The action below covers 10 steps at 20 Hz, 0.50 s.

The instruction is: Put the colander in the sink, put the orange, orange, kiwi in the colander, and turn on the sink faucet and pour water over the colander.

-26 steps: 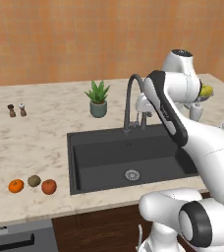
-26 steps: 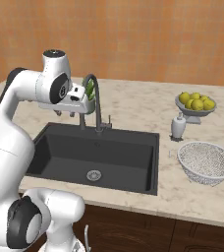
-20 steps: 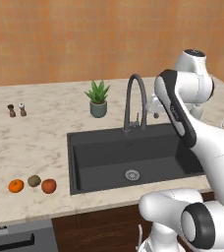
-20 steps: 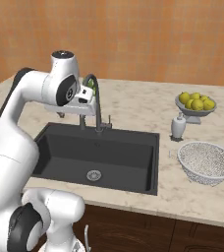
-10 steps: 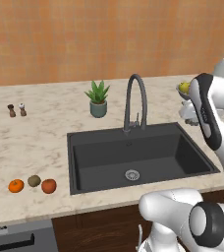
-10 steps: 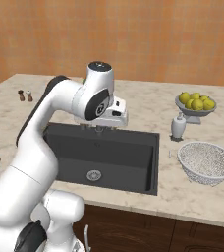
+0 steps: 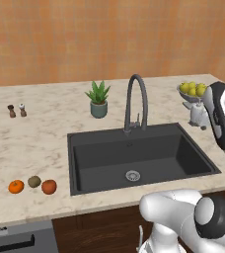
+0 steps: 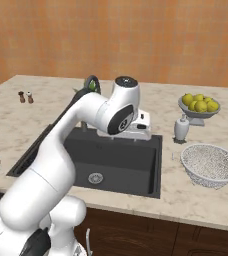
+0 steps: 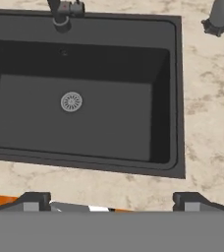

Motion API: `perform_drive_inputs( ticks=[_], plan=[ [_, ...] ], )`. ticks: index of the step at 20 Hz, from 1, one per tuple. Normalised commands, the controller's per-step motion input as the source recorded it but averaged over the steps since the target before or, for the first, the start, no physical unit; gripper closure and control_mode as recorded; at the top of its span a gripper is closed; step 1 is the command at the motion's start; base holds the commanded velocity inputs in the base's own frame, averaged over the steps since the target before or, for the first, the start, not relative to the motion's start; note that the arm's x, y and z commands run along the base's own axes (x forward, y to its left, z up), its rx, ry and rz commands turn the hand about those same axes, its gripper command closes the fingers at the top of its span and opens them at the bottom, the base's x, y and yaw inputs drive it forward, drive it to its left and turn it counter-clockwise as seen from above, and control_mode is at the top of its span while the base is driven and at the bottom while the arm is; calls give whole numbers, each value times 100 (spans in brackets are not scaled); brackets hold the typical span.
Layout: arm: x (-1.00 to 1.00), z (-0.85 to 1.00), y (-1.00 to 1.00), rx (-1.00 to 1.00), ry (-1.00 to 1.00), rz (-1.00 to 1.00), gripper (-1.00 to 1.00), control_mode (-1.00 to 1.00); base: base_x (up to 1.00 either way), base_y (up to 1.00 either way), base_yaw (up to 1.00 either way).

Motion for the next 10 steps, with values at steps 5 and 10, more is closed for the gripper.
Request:
perform_drive_inputs(
  ticks=[5, 10],
  plan=[
    [0, -18, -35, -1, 0, 0, -100, -100, 0, 0, 0],
    [9, -44, -89, -4, 4, 0, -100, -100, 0, 0, 0]
  ],
)
